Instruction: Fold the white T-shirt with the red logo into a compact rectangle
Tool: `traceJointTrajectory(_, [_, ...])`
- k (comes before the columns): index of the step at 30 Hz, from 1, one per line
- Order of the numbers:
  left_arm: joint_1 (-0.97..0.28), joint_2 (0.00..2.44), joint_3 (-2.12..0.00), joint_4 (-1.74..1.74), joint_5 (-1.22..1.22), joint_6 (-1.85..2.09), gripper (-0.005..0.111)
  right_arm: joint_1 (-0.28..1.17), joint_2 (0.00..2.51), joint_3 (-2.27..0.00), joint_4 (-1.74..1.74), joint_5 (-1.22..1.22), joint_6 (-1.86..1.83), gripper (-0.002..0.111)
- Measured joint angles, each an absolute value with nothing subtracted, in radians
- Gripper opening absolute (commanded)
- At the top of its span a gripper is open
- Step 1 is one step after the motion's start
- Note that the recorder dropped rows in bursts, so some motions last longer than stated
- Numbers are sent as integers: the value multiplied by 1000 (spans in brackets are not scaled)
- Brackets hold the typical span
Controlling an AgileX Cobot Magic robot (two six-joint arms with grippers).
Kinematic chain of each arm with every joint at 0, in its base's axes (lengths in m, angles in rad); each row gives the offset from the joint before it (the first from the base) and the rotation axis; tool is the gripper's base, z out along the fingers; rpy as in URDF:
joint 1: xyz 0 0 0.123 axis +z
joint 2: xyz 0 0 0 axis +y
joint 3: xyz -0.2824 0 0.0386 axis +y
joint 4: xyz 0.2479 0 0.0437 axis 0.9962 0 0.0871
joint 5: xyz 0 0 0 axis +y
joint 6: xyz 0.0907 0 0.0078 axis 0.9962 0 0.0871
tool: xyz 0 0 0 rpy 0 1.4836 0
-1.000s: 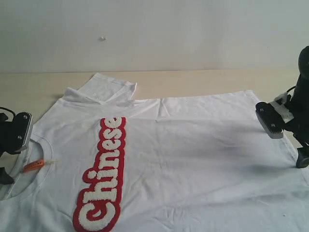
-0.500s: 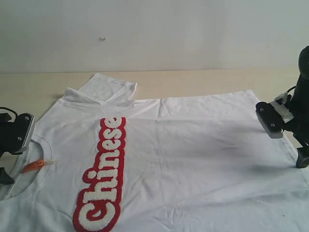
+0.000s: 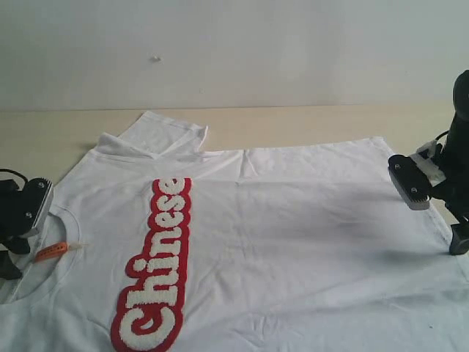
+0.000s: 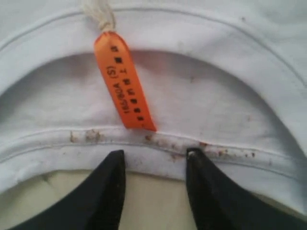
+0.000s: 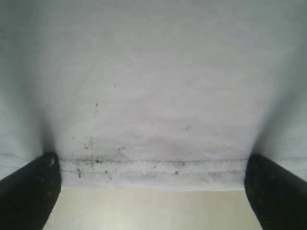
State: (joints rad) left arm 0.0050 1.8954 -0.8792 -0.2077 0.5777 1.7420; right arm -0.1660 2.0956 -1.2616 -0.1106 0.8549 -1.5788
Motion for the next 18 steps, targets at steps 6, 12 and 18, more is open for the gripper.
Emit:
traceJointTrajectory(6, [9, 1891, -890, -246, 513, 1746, 97, -166, 2096, -1262, -111, 855, -1579, 105])
traceJointTrajectory(12, [10, 1887, -890, -288, 471, 1756, 105, -166, 2096, -1262, -111, 855, -1579, 105])
traceJointTrajectory(18, [8, 1884, -890, -269, 469, 1767, 105, -166, 2096, -1262, -111, 855, -1579, 105])
